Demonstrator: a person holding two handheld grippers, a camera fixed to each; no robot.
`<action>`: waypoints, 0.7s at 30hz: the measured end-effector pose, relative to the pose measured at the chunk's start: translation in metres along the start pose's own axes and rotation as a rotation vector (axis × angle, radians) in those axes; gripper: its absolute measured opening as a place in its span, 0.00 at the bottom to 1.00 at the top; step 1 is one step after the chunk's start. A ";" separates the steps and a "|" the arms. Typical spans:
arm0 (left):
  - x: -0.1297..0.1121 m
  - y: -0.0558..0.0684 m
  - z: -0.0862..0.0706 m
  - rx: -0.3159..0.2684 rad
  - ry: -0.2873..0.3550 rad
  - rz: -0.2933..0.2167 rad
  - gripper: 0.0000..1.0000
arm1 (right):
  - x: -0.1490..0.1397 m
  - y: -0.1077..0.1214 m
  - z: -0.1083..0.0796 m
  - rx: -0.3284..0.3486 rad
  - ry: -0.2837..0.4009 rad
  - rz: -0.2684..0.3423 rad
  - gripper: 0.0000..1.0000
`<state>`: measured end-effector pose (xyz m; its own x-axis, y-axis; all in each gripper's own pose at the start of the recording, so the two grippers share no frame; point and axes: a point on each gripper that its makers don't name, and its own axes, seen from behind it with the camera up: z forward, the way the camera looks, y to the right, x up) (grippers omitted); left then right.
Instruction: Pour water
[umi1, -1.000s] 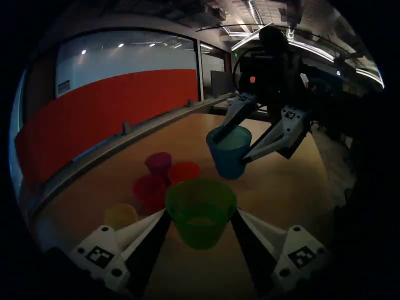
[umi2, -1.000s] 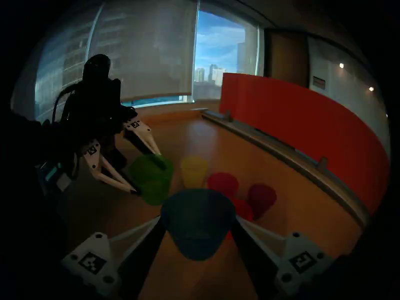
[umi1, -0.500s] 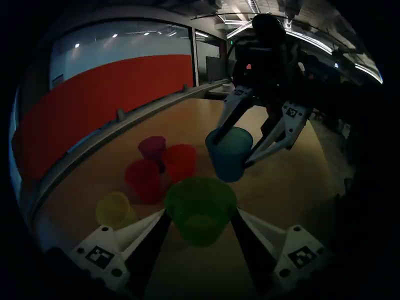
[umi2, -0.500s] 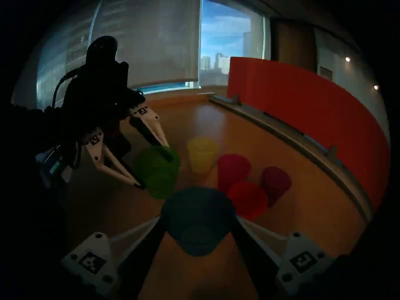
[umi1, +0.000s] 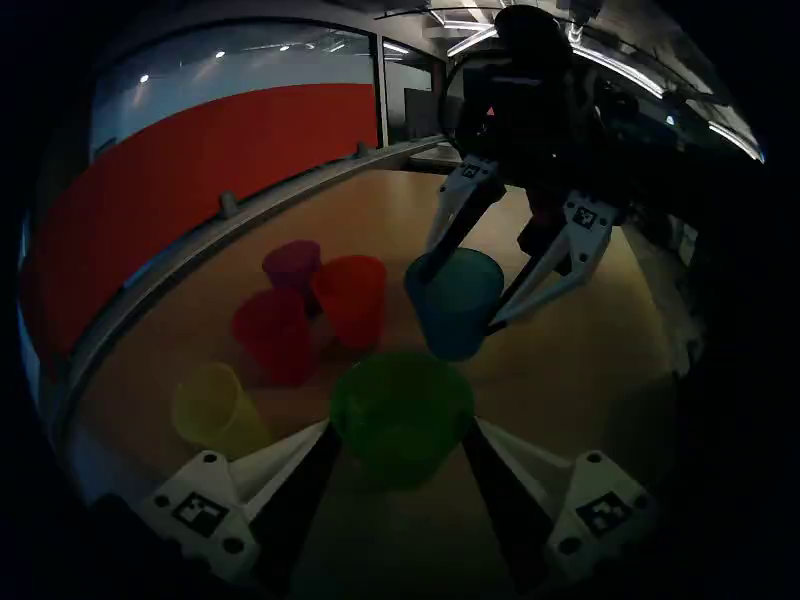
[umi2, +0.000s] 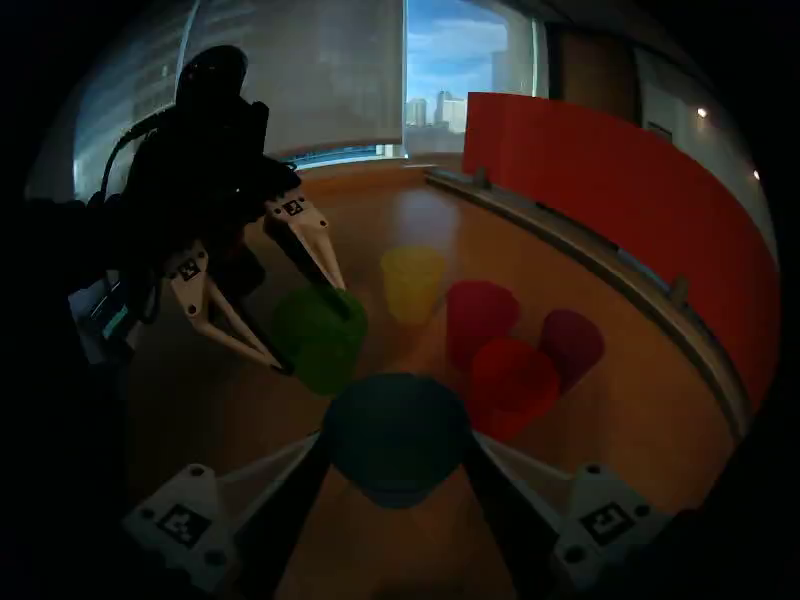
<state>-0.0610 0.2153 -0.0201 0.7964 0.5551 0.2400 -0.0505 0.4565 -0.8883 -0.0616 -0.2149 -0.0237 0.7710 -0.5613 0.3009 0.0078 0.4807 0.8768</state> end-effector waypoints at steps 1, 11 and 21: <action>-0.001 0.000 0.001 0.001 -0.003 -0.001 0.84 | -0.001 0.000 0.001 -0.001 -0.003 0.000 0.92; -0.014 -0.001 0.007 -0.009 -0.031 -0.003 0.83 | -0.012 0.000 0.010 0.006 -0.028 0.002 0.93; -0.018 -0.001 0.010 -0.015 -0.030 -0.017 0.83 | -0.015 0.001 0.017 0.001 -0.030 0.005 0.92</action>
<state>-0.0814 0.2117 -0.0192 0.7783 0.5684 0.2667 -0.0278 0.4555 -0.8898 -0.0838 -0.2177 -0.0213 0.7517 -0.5788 0.3162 0.0035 0.4829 0.8757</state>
